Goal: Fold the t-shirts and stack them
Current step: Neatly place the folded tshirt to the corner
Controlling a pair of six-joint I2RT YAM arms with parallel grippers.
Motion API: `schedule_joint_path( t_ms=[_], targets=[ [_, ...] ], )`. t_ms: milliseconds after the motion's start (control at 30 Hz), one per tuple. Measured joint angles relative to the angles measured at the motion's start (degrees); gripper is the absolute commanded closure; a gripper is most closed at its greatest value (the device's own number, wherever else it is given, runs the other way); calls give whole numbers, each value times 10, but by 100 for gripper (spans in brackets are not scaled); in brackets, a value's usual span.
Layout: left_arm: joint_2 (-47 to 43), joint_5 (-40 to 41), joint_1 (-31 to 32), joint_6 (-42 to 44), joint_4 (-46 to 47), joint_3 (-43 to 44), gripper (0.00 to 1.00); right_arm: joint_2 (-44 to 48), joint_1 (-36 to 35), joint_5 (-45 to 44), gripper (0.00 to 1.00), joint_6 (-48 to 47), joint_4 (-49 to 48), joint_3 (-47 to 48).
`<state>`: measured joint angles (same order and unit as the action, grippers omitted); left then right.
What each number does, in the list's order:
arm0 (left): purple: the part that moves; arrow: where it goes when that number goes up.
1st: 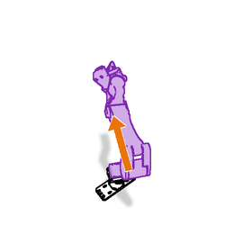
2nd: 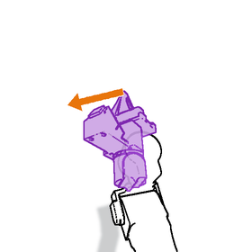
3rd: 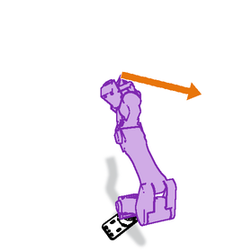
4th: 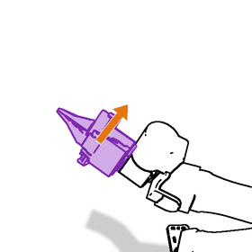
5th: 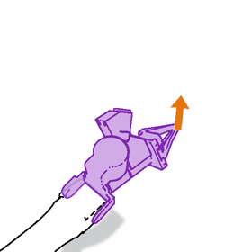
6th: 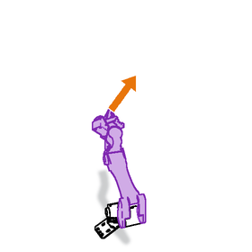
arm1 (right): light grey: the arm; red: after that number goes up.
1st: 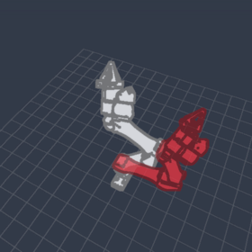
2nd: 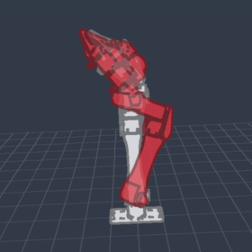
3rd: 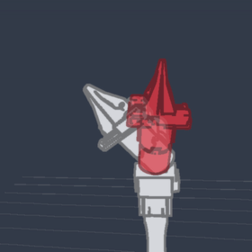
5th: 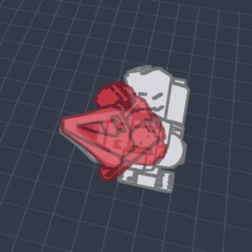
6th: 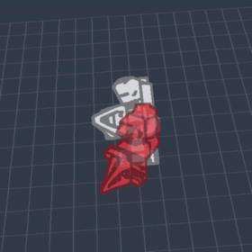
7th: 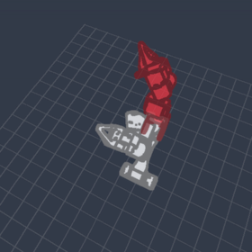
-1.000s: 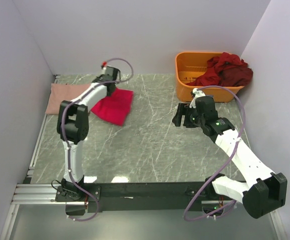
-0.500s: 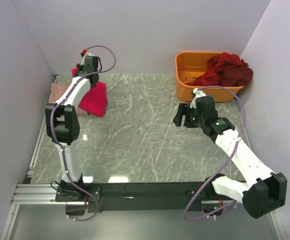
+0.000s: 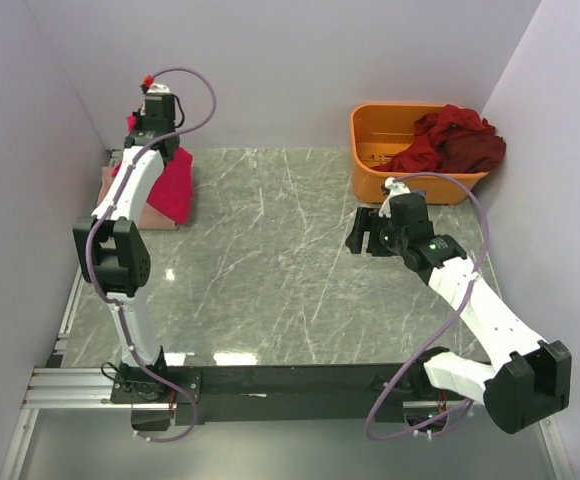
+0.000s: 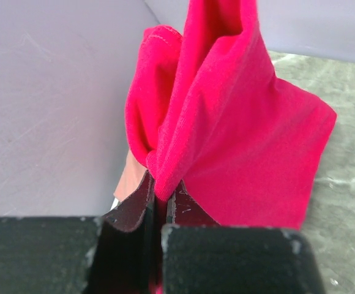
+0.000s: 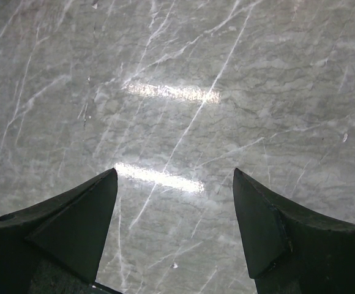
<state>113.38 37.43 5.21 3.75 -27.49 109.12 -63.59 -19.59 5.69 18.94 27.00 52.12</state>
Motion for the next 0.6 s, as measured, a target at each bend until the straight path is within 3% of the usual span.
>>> schedule_joint_path(
  t_ms=[233,267,300,333,500,600],
  targets=[
    [9,-21,-57,-27,-3,1,97,-10,0,-1,18,0,0,0],
    [17,-21,-67,-35,-5,5,78,-12,0,-1,18,0,0,0],
    [30,-20,-79,-44,-9,12,45,-13,0,-1,18,0,0,0],
    [46,-20,-89,-50,-13,21,1,-14,0,-1,18,0,0,0],
    [140,-16,-130,-111,-59,102,0,-13,0,-5,17,4,0,0],
    [145,-33,-136,-156,-96,118,0,-1,1,-12,17,12,0,0]
  ],
)
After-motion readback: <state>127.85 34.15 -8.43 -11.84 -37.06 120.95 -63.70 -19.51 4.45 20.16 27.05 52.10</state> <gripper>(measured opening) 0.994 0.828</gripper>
